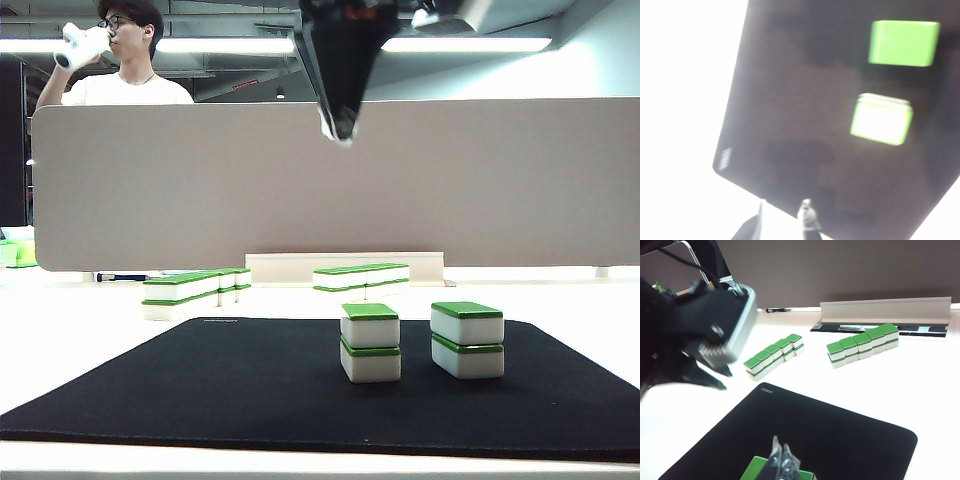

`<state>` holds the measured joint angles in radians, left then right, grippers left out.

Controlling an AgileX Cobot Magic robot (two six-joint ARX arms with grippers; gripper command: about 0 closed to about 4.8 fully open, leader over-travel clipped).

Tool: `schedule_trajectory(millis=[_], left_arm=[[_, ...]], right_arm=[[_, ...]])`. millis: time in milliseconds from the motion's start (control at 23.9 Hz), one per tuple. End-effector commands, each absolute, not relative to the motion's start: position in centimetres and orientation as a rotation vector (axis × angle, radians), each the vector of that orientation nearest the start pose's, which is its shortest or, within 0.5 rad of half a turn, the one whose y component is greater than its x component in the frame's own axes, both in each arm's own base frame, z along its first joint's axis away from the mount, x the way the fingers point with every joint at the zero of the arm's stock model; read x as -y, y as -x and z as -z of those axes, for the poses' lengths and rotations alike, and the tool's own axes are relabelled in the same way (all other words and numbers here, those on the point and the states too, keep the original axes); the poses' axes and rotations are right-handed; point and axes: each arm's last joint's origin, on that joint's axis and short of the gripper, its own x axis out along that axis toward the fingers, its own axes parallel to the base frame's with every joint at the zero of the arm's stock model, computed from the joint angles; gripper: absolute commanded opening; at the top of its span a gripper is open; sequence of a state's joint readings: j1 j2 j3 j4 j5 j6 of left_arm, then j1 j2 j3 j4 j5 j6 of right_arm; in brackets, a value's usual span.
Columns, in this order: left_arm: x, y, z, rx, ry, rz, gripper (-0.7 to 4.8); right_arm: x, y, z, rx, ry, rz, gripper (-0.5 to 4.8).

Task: Take a mahjong tile from the mahjong wall and then place it on the table close to you.

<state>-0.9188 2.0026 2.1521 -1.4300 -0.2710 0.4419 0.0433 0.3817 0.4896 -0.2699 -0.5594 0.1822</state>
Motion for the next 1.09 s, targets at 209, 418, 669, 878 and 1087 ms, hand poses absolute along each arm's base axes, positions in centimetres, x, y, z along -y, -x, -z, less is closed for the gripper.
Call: schedule_trajectory(millis=[209,418,669,878,1087], left_arm=[[26.5,-23.5,-40.0,-0.850,-0.953,0.702,0.14],[23.2,-23.4,-42.8,-0.799,-0.813,0.617,0.14],[17.5,-22.5,-47.0,-0.686,-0.633,0.563,0.11],[13.6,-21.9,-48.7,-0.659,-0.519,0.564,0.11],[10.8,-21.3,-49.4,-0.688,-0.442,0.476,0.12]], right_arm=[[-2.0,-10.2,-27.6,-0.194,-0.210,-0.586,-0.01],[-2.0,-10.2,-27.6,-0.193,-0.210,-0.587,-0.01],[-2.0,-10.2,-27.6,-0.193,-0.210,-0.586,-0.01],[-2.0,-10.2,-27.6,-0.193,-0.210,-0.586,-0.01],[-2.0,-10.2,-27.6,-0.193,-0.210,-0.586,-0.01]])
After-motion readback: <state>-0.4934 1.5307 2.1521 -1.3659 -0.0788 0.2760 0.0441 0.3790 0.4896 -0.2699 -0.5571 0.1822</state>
